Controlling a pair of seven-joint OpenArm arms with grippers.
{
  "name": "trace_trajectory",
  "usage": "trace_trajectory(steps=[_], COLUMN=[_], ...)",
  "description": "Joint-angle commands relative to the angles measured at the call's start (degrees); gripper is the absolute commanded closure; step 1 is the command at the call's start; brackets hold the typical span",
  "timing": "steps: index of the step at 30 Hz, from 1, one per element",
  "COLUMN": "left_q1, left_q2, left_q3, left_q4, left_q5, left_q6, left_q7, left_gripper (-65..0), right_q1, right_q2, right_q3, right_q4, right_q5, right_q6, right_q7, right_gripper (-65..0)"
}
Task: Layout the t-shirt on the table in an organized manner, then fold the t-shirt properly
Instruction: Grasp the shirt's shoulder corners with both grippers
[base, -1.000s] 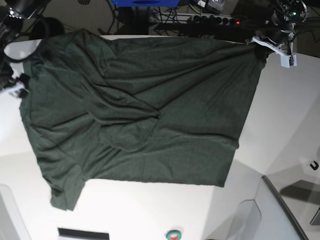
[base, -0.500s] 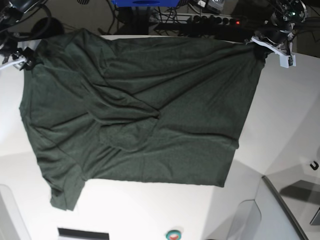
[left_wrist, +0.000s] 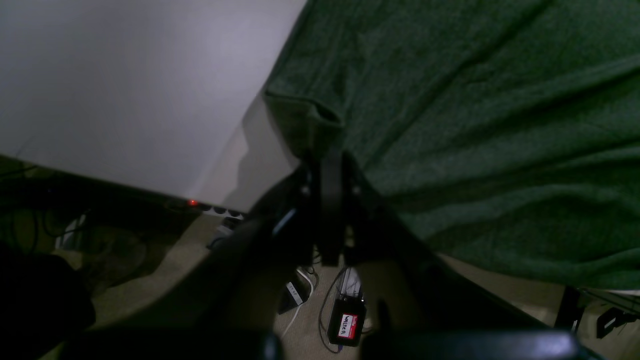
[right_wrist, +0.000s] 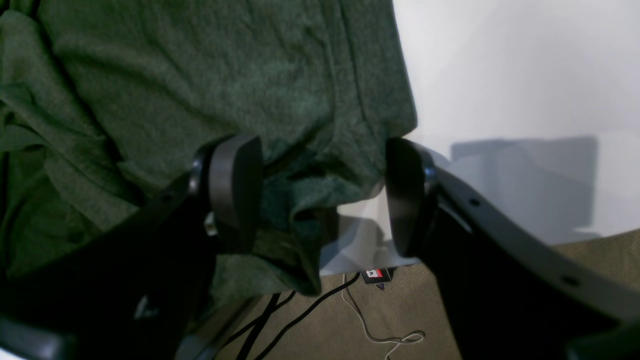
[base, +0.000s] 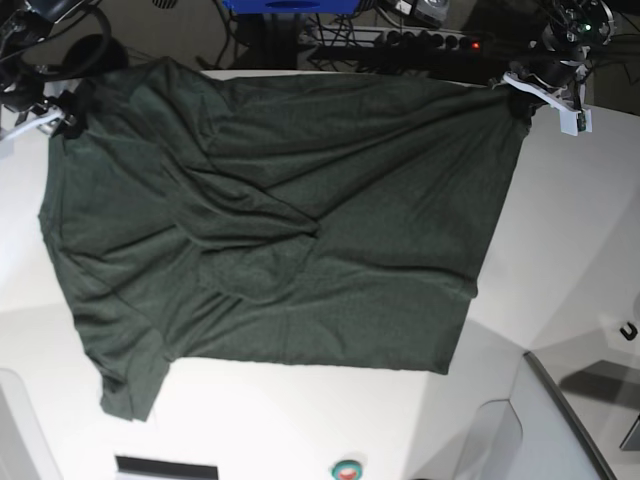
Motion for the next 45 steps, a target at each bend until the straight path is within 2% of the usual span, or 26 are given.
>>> trace_trajectory(steps=[1,4,6,9,10,12,14,21,23,28,31,35,37,39,45], left_q1=[0.25,0.25,0.25,0.25,0.25,0.25,0.25,2.80,2.80,2.72,2.36,2.19,2.72,2.72,2.80], left_q2=[-0.58,-0.58,-0.58,-0.58,-0.58,-0.58,-0.58,-0.49,-0.49,-0.49,-0.31,-0.31,-0.49,-0.49,-0.58], left_q3=[-0.21,-0.21,-0.21,-0.21,-0.21,-0.21,-0.30,-0.21,-0.30,-0.12,0.05,0.76,1.55,1.64,1.02], left_q4=[1.14,1.14,1.14,1.14,1.14,1.14,1.40,8.70,9.58,10.64,10.55,10.81,10.90,10.90,10.90], left_q5=[-0.55,-0.55,-0.55,-0.55,-0.55,-0.55,-0.55,-0.55,-0.55,-0.90,-0.64,-0.64,-0.64,-0.64,-0.64], left_q6=[-0.17,-0.17,-0.17,-0.17,-0.17,-0.17,-0.17,-0.17,-0.17,-0.34,-0.34,-0.34,-0.26,-0.26,-0.26], left_q7=[-1.01,-1.01,-1.01,-1.01,-1.01,-1.01,-1.01,-1.01,-0.83,3.65,3.74,3.83,3.83,3.83,3.83], left_gripper=[0.0,0.0,0.0,0.0,0.0,0.0,0.0,0.0,0.0,0.0,0.0,0.0,0.0,0.0,0.0], right_q1=[-0.30,-0.30,-0.30,-0.12,-0.03,0.06,-0.30,-1.44,-1.35,-1.44,-1.17,-0.73,-1.00,-0.91,-0.38], right_q2=[-0.15,-0.15,-0.15,0.12,0.21,0.38,0.56,0.21,0.21,0.29,0.29,0.56,0.56,0.38,0.65], right_q3=[0.21,0.21,-0.05,-0.05,0.03,0.03,0.03,-0.14,-0.14,-0.23,-0.41,-4.01,-5.15,-5.15,-4.71], right_q4=[0.29,0.29,0.29,0.29,0.29,1.44,4.78,16.65,16.73,16.82,16.56,16.65,16.82,16.65,16.65], right_q5=[-1.08,-1.08,-1.08,-1.08,-1.08,-1.08,-1.08,-1.08,-1.08,-1.17,-1.34,-1.43,-1.43,-1.43,-1.43], right_q6=[0.30,0.30,0.30,0.30,0.30,0.30,0.30,0.30,0.30,0.30,0.30,0.25,-3.35,-4.93,-5.29], right_q7=[-2.11,-2.03,-1.15,0.17,0.17,0.08,-0.36,-5.02,-5.10,-7.04,-6.86,-7.13,-7.13,-7.04,-7.30], right_gripper=[-36.2,-33.6,-23.0,-1.2,0.0,-1.5,-0.2,-0.2,-0.2,-0.2,-0.2,-0.2,-0.2,-0.2,-0.2])
